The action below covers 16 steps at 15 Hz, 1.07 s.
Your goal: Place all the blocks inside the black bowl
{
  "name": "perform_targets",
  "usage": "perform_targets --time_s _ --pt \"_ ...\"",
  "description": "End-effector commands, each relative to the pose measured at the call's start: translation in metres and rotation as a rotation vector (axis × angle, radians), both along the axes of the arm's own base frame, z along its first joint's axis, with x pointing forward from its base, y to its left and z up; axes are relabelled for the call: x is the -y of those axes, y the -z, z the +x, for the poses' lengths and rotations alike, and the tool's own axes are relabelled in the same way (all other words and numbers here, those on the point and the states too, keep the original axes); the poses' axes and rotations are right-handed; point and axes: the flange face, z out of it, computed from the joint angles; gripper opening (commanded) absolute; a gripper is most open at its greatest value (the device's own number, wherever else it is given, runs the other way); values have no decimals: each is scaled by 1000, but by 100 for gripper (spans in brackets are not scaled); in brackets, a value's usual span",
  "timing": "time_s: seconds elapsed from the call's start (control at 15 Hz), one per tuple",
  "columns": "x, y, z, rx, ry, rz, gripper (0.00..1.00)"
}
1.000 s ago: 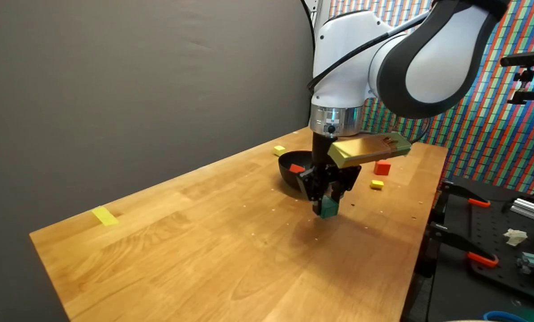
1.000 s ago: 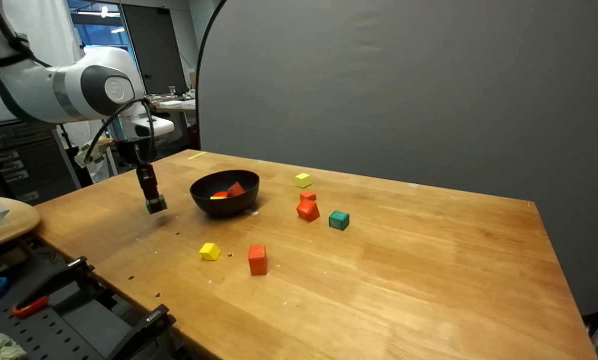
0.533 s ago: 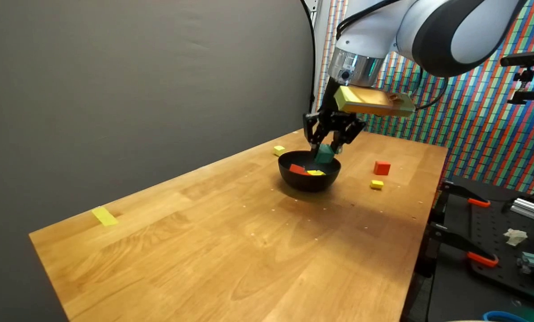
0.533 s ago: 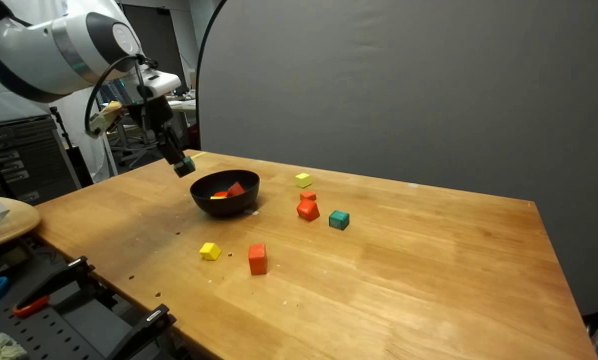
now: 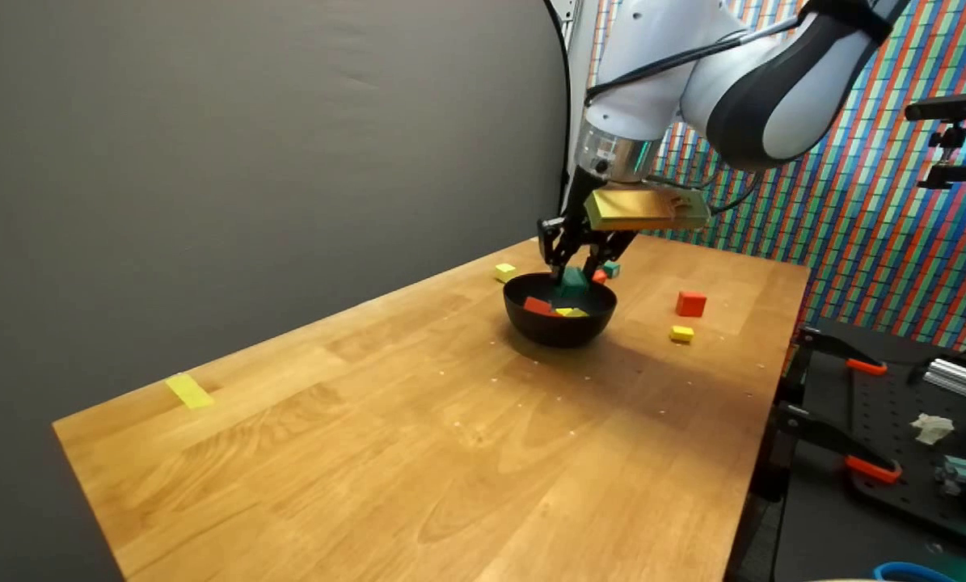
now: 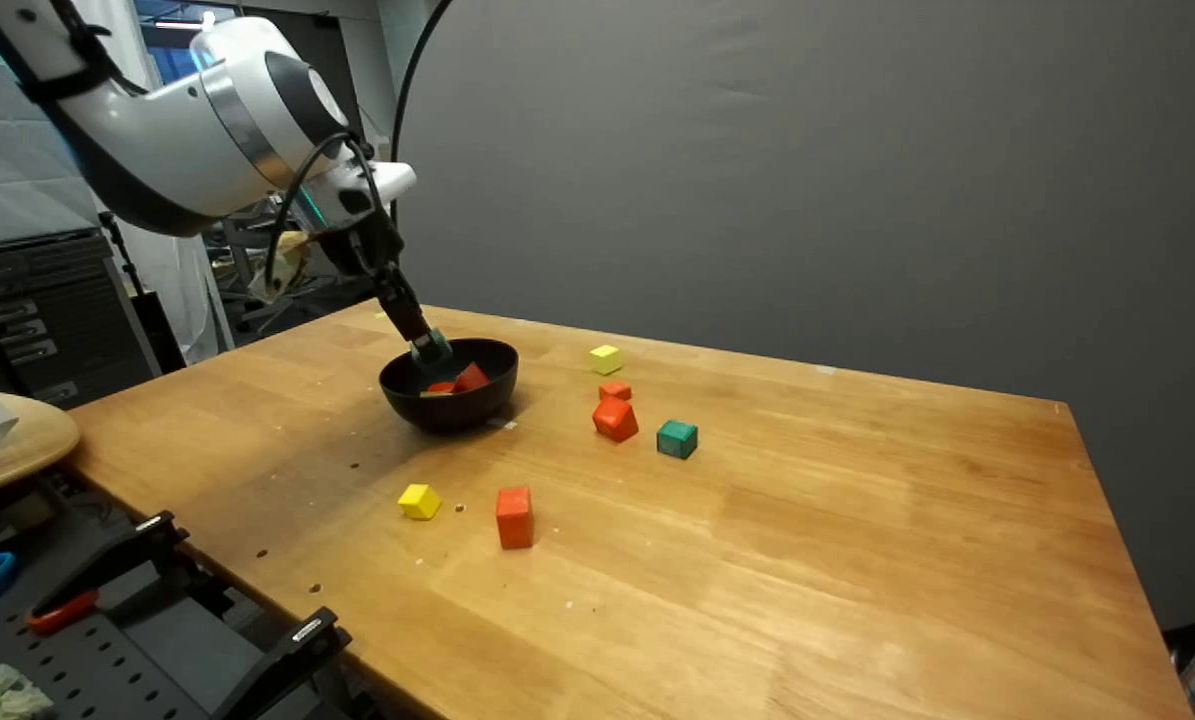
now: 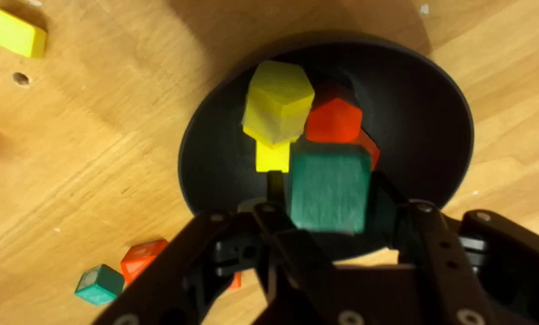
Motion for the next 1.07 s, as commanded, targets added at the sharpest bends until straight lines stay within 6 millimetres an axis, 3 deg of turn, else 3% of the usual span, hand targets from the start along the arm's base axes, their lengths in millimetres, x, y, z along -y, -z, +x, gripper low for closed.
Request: perform_targets --time_s 0.0,0.07,0.2,0.27,0.53,0.6,1.0 --pt "-23 36 4 -73 -138 -51 84" --pt "-10 24 -2 -47 -72 -34 66" --pt "-21 40 -5 -77 -115 -48 81" --pt "-24 42 -4 -81 -122 -50 84" --pt "-24 41 -2 -78 -129 -53 84" --pt "-24 41 -1 -78 -130 -53 96" --pt "22 -37 -22 -36 -321 -82 100"
